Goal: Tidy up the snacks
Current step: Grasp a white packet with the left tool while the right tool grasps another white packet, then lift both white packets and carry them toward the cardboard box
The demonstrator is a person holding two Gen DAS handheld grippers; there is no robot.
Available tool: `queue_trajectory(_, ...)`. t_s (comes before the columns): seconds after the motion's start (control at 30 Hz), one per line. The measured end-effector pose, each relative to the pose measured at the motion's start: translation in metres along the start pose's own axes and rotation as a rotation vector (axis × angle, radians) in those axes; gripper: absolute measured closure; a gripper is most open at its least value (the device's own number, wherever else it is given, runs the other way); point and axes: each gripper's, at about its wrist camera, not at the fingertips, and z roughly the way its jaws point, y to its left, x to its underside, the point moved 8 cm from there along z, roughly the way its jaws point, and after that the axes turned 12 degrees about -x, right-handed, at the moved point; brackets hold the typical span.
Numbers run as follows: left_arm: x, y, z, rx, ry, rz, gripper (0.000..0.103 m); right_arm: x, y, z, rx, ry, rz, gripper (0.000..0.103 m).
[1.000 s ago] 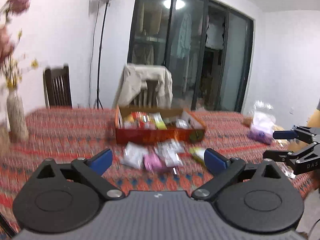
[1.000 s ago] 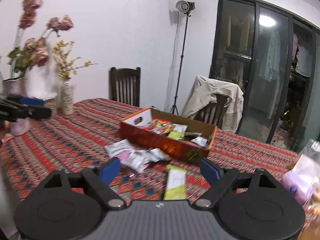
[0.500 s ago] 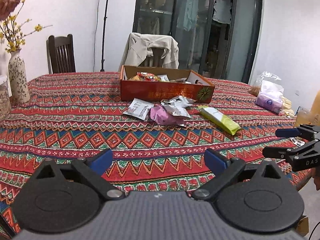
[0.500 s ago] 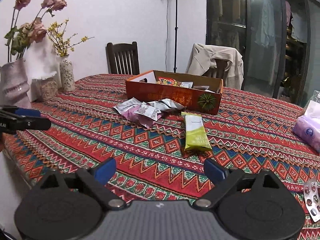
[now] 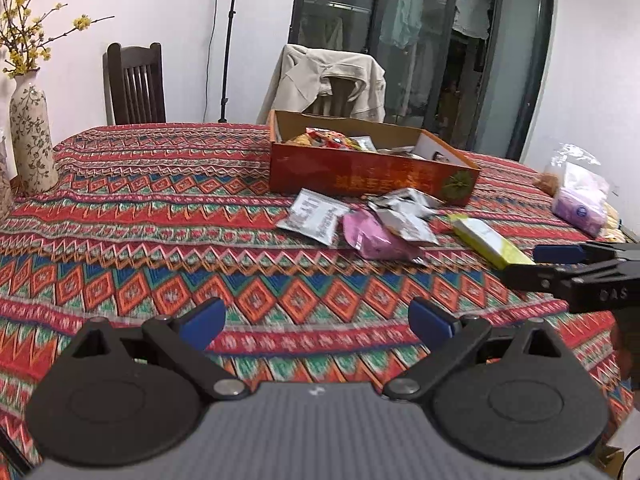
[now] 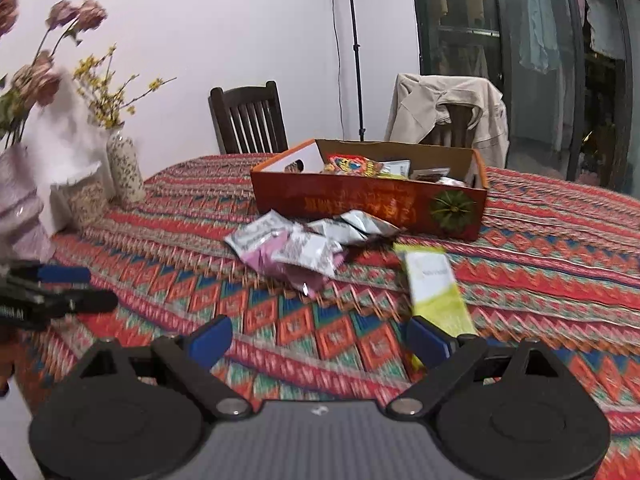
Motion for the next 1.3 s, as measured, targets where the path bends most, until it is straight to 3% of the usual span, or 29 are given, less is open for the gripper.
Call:
queue_trajectory(0.27, -0.044, -0.003, 0.056, -0.028, -0.04, 0.103, 0.003, -0.041, -0.016, 0.084, -0.076, -0.028, 0.107, 0.009)
queue_trajectory(0.43, -0.065, -0.007, 0.111, -0.005, -0.003, 0.139, 0.004, -0.051, -0.032, 0.126, -0.077, -0.016, 0.178, 0.013)
queue_trajectory(0.53, -0.069, -0.012, 0.137, 0.038, 0.024, 0.142, 0.005, -0.048, -0.036, 0.142, -0.066, 0.02, 0.163, 0.034)
queue_trajectory(0.6, -0.069, -0.017, 0.154, 0.039, 0.048, 0.158, 0.007, -0.043, -0.037, 0.144, -0.067, 0.036, 0.162, 0.052)
queue_trajectory(0.8, -0.066, -0.032, 0.178, 0.103, 0.097, 0.168, 0.013, -0.029, -0.042, 0.12, -0.034, 0.059, 0.109, 0.053)
queue_trajectory(0.9, -0.068, -0.033, 0.179, 0.139, 0.105, 0.147, 0.032, -0.017, -0.042, 0.107, -0.018, 0.081, 0.089, 0.053)
queue_trajectory(0.93, -0.068, -0.033, 0.179, 0.152, 0.108, 0.145, 0.045, -0.014, -0.041, 0.103, -0.015, 0.088, 0.084, 0.053)
queue_trajectory(0.97, -0.066, -0.034, 0.178, 0.143, 0.105, 0.159, 0.05, -0.011, -0.041, 0.1, -0.011, 0.09, 0.075, 0.053)
queue_trajectory(1.07, -0.062, -0.036, 0.171, 0.117, 0.095, 0.194, 0.054, -0.005, -0.039, 0.092, 0.003, 0.094, 0.056, 0.053)
queue_trajectory(1.3, -0.035, -0.03, 0.126, 0.057, 0.116, 0.165, 0.055, 0.006, -0.028, 0.079, 0.036, 0.119, -0.028, 0.053)
